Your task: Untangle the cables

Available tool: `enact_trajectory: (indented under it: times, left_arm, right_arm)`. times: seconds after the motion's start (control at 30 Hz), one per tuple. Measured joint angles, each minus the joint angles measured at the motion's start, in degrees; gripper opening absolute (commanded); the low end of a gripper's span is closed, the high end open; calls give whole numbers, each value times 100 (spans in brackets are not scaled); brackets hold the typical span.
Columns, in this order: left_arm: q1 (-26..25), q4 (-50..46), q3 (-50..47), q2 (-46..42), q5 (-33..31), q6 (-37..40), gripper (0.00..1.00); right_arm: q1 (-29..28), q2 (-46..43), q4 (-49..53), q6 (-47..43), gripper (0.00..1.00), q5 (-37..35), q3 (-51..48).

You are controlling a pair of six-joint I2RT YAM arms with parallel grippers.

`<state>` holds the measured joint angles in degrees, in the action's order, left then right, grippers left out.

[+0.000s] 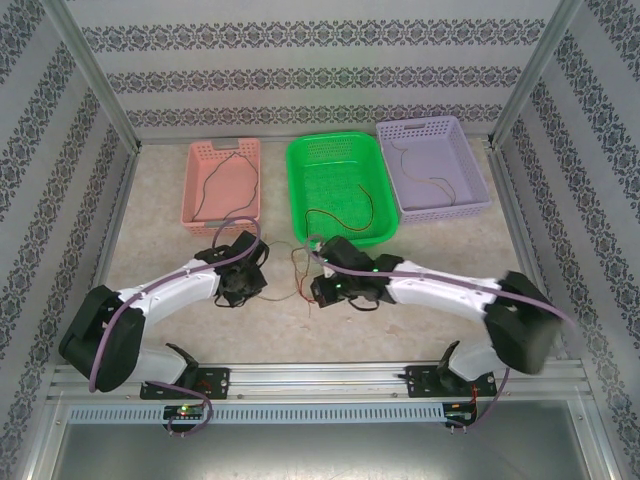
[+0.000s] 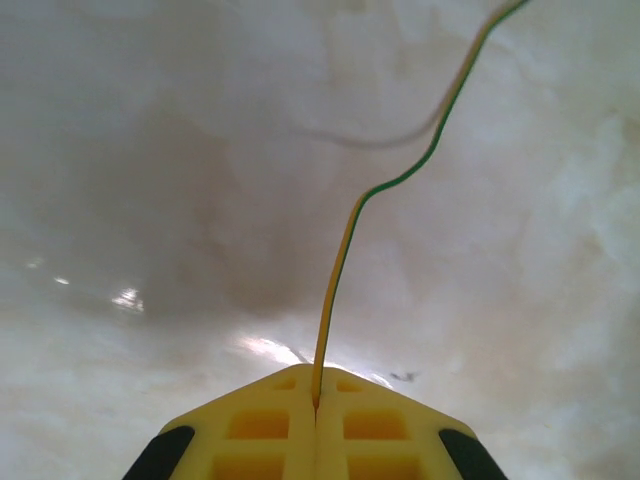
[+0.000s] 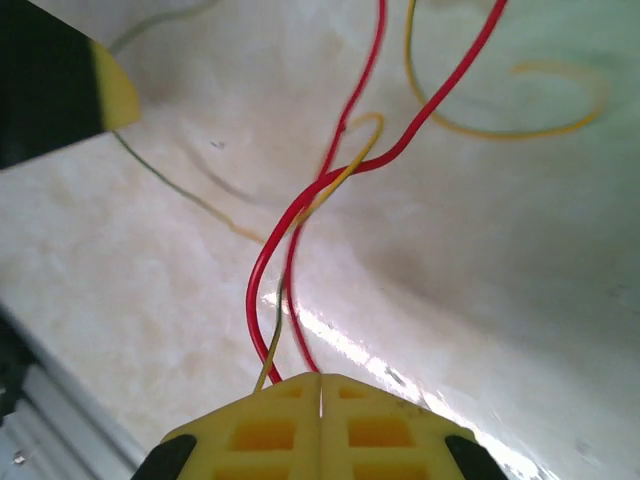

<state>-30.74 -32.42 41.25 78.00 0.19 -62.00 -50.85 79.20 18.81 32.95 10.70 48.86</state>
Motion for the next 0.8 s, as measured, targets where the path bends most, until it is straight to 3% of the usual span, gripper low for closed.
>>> enact_trajectory:
  times: [0.37,0.57,0.8]
  left_arm:
    - [275,-350,2,-85,-796,420,0]
    - [310,-431,2,-85,-957,503,0]
    - [313,-463,0,-92,-1073,564,0]
  right_arm:
    - [2201,-3021,2162,-634,0,-94,-79]
    - [3215,-3445,2861,-839,0,-125,396]
    - [3862,-3508,3119,-1003,0,-549,1215]
